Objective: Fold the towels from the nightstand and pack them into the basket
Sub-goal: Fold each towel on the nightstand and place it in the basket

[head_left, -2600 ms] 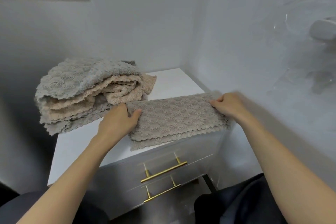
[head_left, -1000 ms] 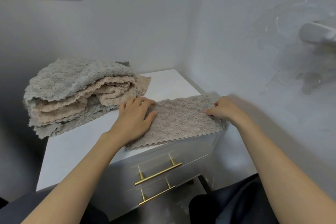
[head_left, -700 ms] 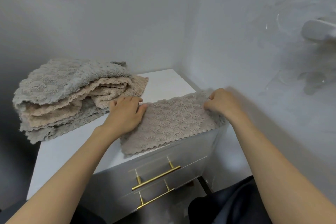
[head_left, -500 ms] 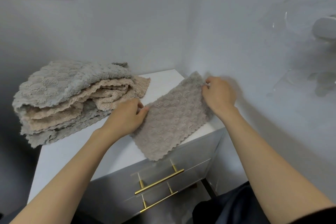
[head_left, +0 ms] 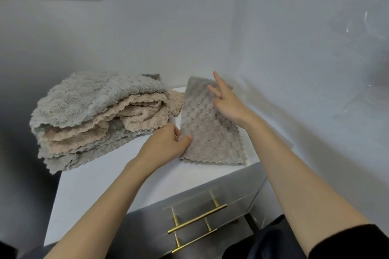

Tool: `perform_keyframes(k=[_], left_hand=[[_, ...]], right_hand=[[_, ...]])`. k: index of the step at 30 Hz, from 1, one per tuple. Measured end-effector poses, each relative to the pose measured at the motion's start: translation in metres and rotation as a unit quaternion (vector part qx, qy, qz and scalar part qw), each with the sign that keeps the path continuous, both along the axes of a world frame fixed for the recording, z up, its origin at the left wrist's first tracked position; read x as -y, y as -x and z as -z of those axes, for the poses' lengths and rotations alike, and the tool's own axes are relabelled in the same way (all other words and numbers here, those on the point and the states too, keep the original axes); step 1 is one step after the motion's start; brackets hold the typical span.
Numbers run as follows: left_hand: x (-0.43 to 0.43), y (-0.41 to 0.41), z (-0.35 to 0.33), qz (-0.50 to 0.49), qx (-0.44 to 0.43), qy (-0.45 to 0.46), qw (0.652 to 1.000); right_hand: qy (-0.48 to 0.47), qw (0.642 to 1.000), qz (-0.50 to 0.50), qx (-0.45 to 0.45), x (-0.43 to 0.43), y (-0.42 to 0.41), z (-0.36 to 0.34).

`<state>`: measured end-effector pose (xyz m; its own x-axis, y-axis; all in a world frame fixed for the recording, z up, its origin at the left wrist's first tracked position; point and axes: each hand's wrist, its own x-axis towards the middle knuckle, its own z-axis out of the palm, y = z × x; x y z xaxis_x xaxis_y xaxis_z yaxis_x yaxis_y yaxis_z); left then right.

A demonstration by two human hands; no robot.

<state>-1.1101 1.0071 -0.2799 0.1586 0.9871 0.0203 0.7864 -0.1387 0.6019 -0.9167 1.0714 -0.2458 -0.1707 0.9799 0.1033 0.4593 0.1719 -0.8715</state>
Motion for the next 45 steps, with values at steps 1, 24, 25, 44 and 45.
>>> perform_keyframes(k=[1, 24, 25, 44, 45], left_hand=[[0.002, 0.0, 0.0, -0.005, -0.01, -0.009, 1.0], [0.039, 0.016, -0.006, 0.193, -0.117, -0.139, 0.964], [0.04, 0.016, -0.005, 0.195, -0.127, -0.145, 0.962], [0.04, 0.006, 0.002, 0.126, -0.182, -0.218, 0.95], [0.04, 0.004, 0.003, 0.119, -0.186, -0.231, 0.948]], right_hand=[[0.004, 1.0, 0.0, 0.016, 0.001, 0.0, 0.001], [-0.059, 0.928, -0.092, 0.357, 0.119, -0.029, 0.004], [-0.079, 0.917, -0.09, 0.382, 0.121, -0.027, 0.007], [-0.072, 0.967, 0.023, 0.245, 0.107, -0.032, 0.015], [-0.067, 0.968, 0.025, 0.241, 0.106, -0.033, 0.016]])
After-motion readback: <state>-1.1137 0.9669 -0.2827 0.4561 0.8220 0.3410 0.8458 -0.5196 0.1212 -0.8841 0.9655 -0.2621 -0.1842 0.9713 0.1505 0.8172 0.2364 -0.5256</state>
